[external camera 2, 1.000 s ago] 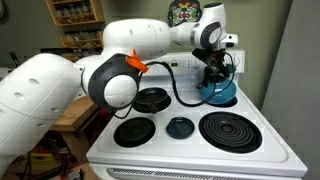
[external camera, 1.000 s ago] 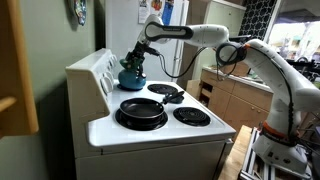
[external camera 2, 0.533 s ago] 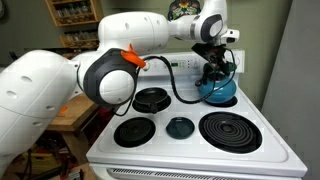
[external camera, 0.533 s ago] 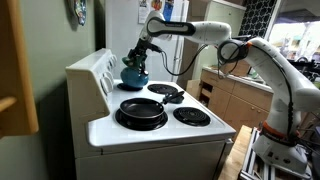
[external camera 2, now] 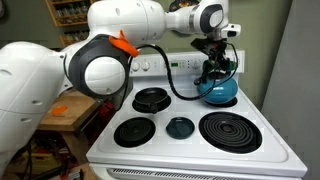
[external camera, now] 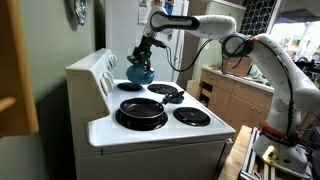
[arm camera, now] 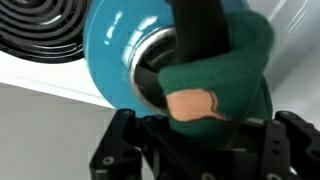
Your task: Use the green pot holder to move the blue kettle forwards.
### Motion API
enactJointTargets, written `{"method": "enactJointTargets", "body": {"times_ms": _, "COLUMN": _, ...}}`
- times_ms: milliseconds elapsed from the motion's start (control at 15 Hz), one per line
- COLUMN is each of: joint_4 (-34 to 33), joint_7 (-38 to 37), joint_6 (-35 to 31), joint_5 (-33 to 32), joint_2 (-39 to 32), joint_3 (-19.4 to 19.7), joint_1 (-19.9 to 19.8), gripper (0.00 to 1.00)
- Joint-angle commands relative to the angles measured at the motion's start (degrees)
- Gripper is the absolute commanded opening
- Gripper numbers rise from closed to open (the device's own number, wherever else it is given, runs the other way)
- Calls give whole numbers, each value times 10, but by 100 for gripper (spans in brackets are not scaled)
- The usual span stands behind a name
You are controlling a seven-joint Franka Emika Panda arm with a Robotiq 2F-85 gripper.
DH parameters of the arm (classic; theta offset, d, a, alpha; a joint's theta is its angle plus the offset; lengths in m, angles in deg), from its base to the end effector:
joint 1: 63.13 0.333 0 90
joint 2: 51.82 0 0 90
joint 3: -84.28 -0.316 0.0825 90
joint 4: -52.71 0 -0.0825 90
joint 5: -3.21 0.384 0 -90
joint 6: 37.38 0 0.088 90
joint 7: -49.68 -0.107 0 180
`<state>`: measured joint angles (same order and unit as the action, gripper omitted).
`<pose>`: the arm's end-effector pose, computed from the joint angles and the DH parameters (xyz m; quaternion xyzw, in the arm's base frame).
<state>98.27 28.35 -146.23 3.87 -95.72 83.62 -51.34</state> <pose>0.7626 0.1651 0.5179 -0.9825 0.0795 -0.1584 0.0579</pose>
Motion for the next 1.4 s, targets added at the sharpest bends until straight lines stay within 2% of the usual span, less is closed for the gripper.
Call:
{"method": "enactJointTargets", "body": {"times_ms": 0, "joint_4": 99, "joint_7": -4, "joint_6": -22, "joint_5": -7, "joint_2": 77, "joint_3": 11, "joint_1": -3, "gripper": 0}}
{"method": "enactJointTargets", "body": {"times_ms": 200, "joint_4": 174, "joint_7": -5, "joint_6": -34, "joint_5": -8, "joint_2": 119, "joint_3": 21, "joint_1": -3, "gripper": 0}}
{"method": "enactJointTargets", "body": {"times_ms": 733, "joint_4": 384, "joint_7": -4, "joint_6": -158, "joint_5": -10, "joint_2": 232, "joint_3": 41, "joint_1": -3, "gripper": 0}}
{"method": "enactJointTargets", "body": {"times_ms": 1067, "joint_4": 478, "joint_7": -10, "joint_6": -196, "joint_5": -16, "joint_2": 289, "joint_3": 31, "joint_1": -23, "gripper": 0}}
{"method": "enactJointTargets", "body": {"times_ms": 1333, "joint_4": 525, "joint_7": -8, "joint_6": -231, "joint_5": -17, "joint_2": 319, "joint_3": 31, "joint_1": -36, "gripper": 0}}
